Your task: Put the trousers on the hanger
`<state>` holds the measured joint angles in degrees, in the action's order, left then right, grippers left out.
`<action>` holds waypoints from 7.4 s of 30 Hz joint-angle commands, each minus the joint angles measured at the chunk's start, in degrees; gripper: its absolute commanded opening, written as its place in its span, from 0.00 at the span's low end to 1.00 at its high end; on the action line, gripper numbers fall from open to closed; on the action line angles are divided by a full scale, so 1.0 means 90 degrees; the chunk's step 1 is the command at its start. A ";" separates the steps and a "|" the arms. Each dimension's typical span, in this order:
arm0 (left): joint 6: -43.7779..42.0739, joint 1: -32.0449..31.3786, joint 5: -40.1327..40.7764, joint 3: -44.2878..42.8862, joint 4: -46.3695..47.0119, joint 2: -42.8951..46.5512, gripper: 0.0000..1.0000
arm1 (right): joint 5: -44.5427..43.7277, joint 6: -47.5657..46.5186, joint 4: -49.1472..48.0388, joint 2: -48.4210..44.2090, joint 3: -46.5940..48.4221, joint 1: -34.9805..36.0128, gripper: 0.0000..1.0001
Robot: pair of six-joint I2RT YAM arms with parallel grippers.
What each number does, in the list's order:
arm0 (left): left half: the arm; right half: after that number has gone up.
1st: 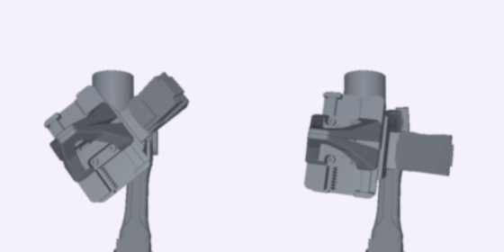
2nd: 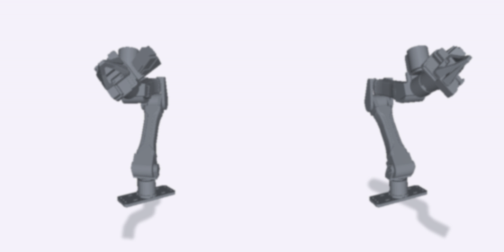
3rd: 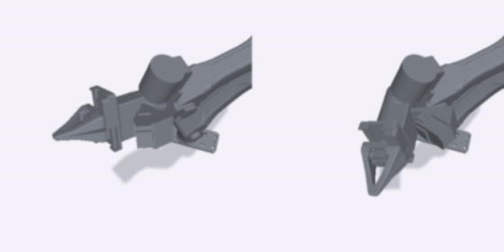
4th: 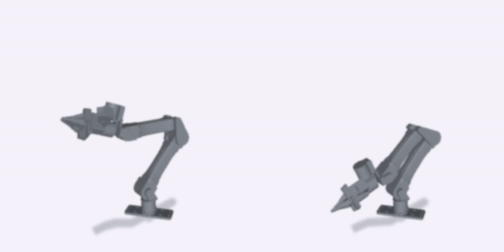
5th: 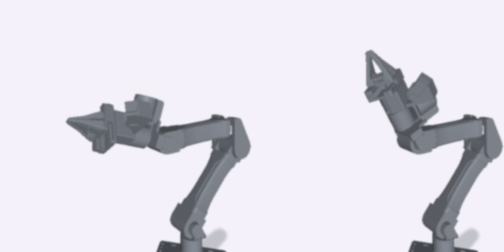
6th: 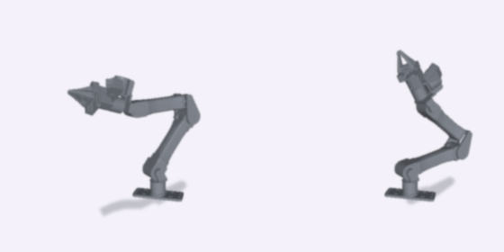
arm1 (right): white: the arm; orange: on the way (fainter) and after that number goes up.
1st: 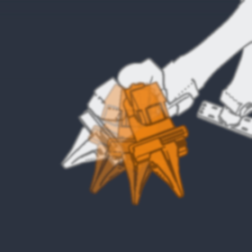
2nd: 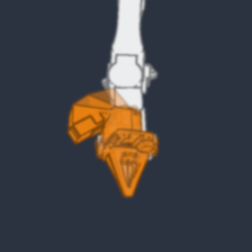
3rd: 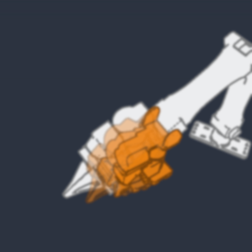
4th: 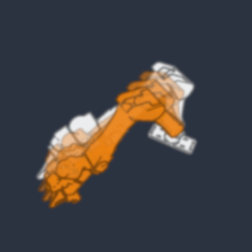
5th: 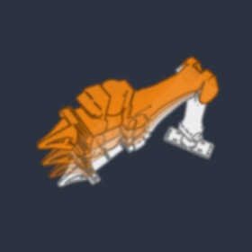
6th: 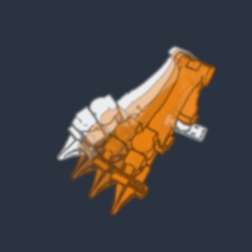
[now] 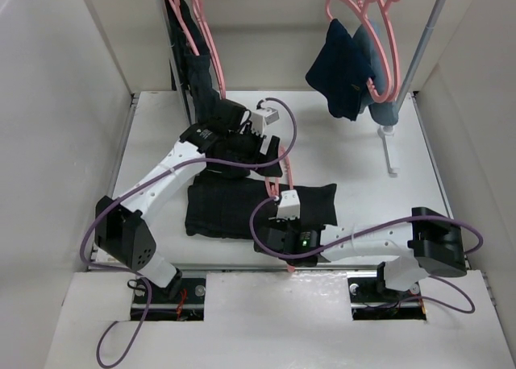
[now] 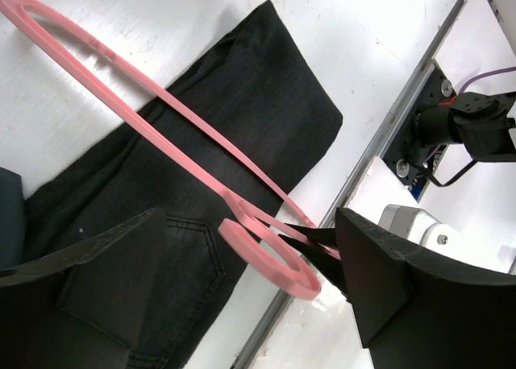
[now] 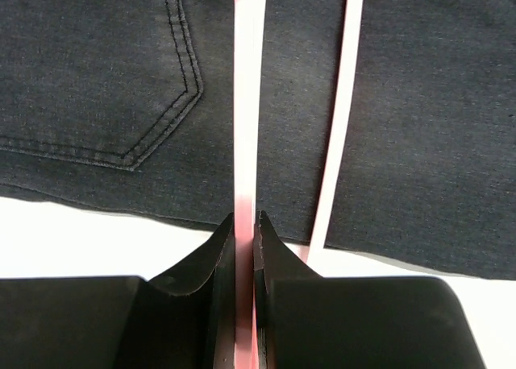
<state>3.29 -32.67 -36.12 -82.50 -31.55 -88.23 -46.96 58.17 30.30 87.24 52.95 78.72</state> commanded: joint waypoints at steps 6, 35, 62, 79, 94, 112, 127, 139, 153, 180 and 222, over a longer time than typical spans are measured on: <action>-0.0169 -0.0121 -0.0157 0.0357 -0.0175 -0.0012 0.54 | 0.0511 -0.0145 -0.0477 -0.0045 -0.0161 0.0072 0.00; 0.0250 0.0358 0.1699 0.0982 -0.0742 0.0965 0.00 | 0.4092 -0.1053 0.0666 -0.3718 -0.1097 -0.3929 1.00; 0.0435 0.0426 0.1358 0.1540 -0.0498 0.0887 0.00 | 0.2680 -0.1200 0.0939 -0.3113 -0.0224 -0.3938 0.00; 0.0319 0.0426 0.1084 0.1355 -0.0440 0.0897 0.00 | 0.6103 -0.2440 -0.3521 0.0862 0.0055 -0.2905 0.00; 0.0377 0.0426 0.0390 0.0817 -0.0264 0.1160 0.00 | 0.6820 -0.3143 -0.3896 0.1578 -0.0082 -0.3112 0.53; 0.0260 0.0426 0.0791 0.1032 -0.0264 0.1229 0.00 | 0.6790 -0.3497 -0.1832 -0.0302 0.0689 -0.4185 0.00; 0.0132 0.0056 0.0450 -0.0040 -0.0205 0.0565 0.00 | 0.7942 -0.1033 -0.5829 0.2493 0.0513 -0.4030 0.00; 0.0581 0.0055 0.1015 0.0260 -0.0078 0.0379 0.00 | 0.7455 -0.2713 -0.3233 0.0278 0.0074 -0.3825 0.56; 0.0582 0.0055 0.0957 0.0085 -0.0078 0.0252 0.00 | 0.6810 -0.2176 -0.2382 0.0168 0.0863 -0.3160 0.72; -0.1936 0.0055 -0.0021 0.0734 -0.1065 0.0790 0.40 | 1.0901 -0.1581 -0.6336 -0.0289 -0.2152 -0.6422 0.00; -0.3335 -0.0170 -0.2217 -0.2376 -0.3077 -0.0022 0.00 | 1.0306 -0.1738 -0.5691 0.0648 -0.1860 -0.6179 0.00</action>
<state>-24.53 -34.76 -48.66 -100.79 -58.52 -92.31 50.11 43.38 -21.47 91.22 34.37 20.80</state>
